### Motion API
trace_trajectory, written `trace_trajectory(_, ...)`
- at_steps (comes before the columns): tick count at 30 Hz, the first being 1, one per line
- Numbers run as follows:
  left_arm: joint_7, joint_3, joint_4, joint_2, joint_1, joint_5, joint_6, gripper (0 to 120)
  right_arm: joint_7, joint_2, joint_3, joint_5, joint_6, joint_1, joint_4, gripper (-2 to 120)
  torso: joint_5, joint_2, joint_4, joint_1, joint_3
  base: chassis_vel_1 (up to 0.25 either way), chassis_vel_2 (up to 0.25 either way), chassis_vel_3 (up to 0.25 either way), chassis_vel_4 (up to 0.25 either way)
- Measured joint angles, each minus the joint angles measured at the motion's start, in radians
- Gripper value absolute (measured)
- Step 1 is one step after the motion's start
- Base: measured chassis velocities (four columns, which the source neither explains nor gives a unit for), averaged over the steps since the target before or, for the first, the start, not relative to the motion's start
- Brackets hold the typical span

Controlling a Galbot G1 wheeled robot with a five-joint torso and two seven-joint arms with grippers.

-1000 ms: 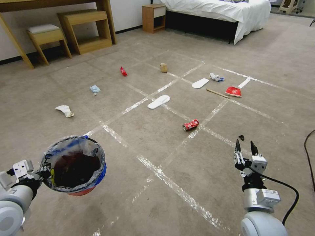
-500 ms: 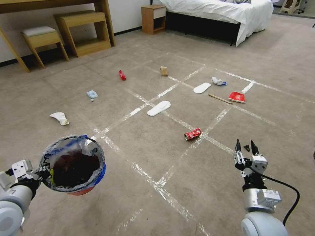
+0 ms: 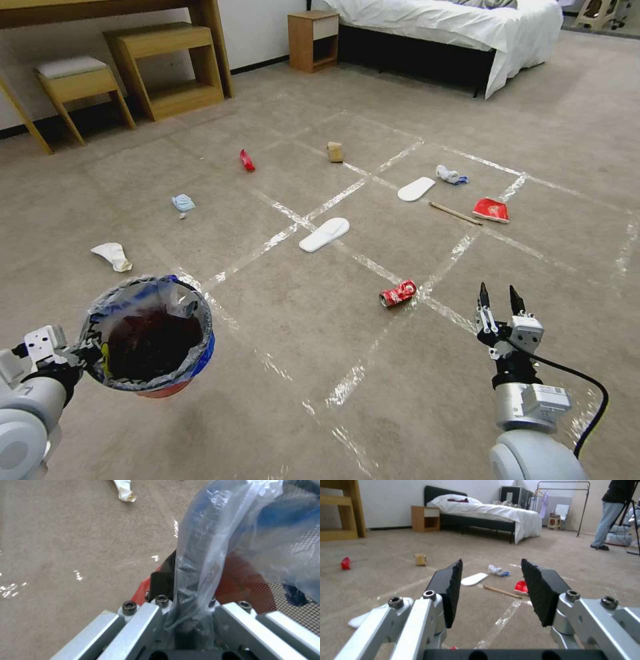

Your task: Pick up the trash bin and place the garbage on the floor into it.

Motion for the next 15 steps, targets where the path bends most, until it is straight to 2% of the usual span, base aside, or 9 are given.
trace_trajectory(8,0.000,0.001,0.003,0.000,-0.002,0.002,-0.001,1,0.001,0.000,-0.001,0.000,0.000,0.002,-0.003,50,-0.0001,0.000,-0.0006,0.000,0.000,-0.147,0.148,0.153,-0.161)
trace_trajectory(11,0.000,0.004,0.010,-0.001,-0.006,0.004,-0.003,1,0.001,0.000,-0.002,0.001,-0.001,0.006,-0.008,50,0.0001,0.000,0.0003,0.000,0.000,-0.130,0.153,0.144,-0.140)
trace_trajectory(15,0.000,0.011,0.019,-0.001,-0.013,0.008,-0.005,1,0.002,0.000,-0.005,0.002,-0.001,0.011,-0.014,50,0.0000,0.000,-0.0003,0.000,0.000,-0.152,0.158,0.145,-0.142)
